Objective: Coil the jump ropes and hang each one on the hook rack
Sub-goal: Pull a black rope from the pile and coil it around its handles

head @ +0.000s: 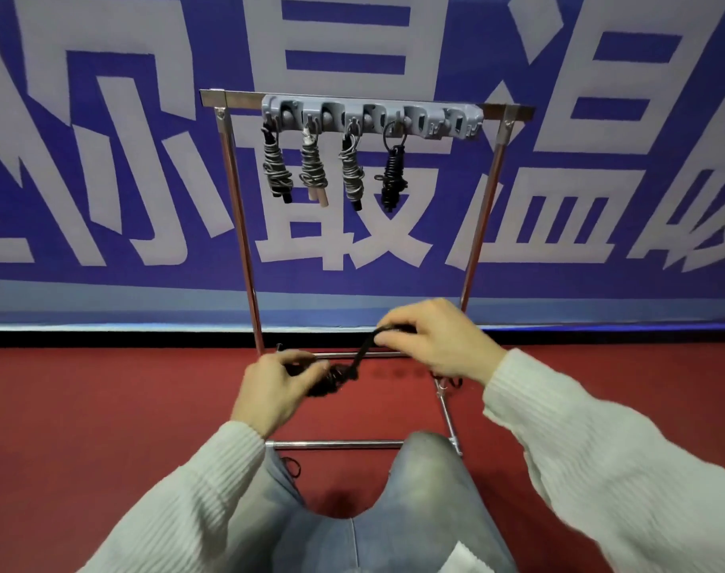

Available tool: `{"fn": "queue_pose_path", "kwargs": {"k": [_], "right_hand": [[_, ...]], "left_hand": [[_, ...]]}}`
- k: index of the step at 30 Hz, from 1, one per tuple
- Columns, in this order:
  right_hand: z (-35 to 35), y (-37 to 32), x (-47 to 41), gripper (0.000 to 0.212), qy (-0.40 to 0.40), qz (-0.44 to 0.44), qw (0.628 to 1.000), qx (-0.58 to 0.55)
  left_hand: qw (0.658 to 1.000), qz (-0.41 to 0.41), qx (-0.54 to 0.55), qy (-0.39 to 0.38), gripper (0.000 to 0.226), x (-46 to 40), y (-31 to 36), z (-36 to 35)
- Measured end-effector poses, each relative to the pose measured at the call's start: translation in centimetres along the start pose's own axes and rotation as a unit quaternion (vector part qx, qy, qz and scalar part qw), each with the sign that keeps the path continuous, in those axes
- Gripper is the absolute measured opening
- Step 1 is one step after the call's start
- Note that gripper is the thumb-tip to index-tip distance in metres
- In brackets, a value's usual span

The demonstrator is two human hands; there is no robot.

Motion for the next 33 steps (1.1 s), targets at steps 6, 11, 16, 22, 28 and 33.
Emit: {"fn": "queue_pose_path", "kwargs": {"k": [6,11,16,22,28,33], "right_hand": [[-2.9,3.4,-0.5,0.01,-0.057,-0.056,0.978,-0.194],[-7.8,2.1,1.9,0.024,-0.036,-0.106,0.94,-0.323],[-8.7,2.1,3.1,0.021,-0.077,-0.124,0.959,-0.245],[-5.9,-1.3,2.3,0.023,-0.101,-0.036,0.993,0.055],[-3.1,0.4,-1.7,0.017,-0.155,-0.004,0.983,0.094],[-5.6,1.2,0.2,0.014,-0.155,-0.051,0.962,-0.218]], "left_hand": [[0.911,-0.024,0.208,-0.355,0.036,5.6,6.5,-2.6],[0.731,0.136,0.584,-0.326,0.075,4.1,4.2,-2.4],[0.638,0.183,0.716,-0.217,0.035,1.8,1.2,-2.6],[0.862,0.164,0.477,0.042,0.032,0.3,-3.0,-0.4],[0.993,-0.028,-0.076,-0.089,0.029,1.8,3.0,-2.4],[0.881,0.062,0.262,-0.389,0.062,4.8,3.8,-3.5]]}}
Point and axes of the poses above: each hand's wrist, its own x-axis away from the middle knuckle, its own z-axis out of the back of the hand, y = z × x, the point moved 9 cm from there along -x, towards the middle knuckle, and after that the axes turned 6 degrees about z, right-handed, at the moved point
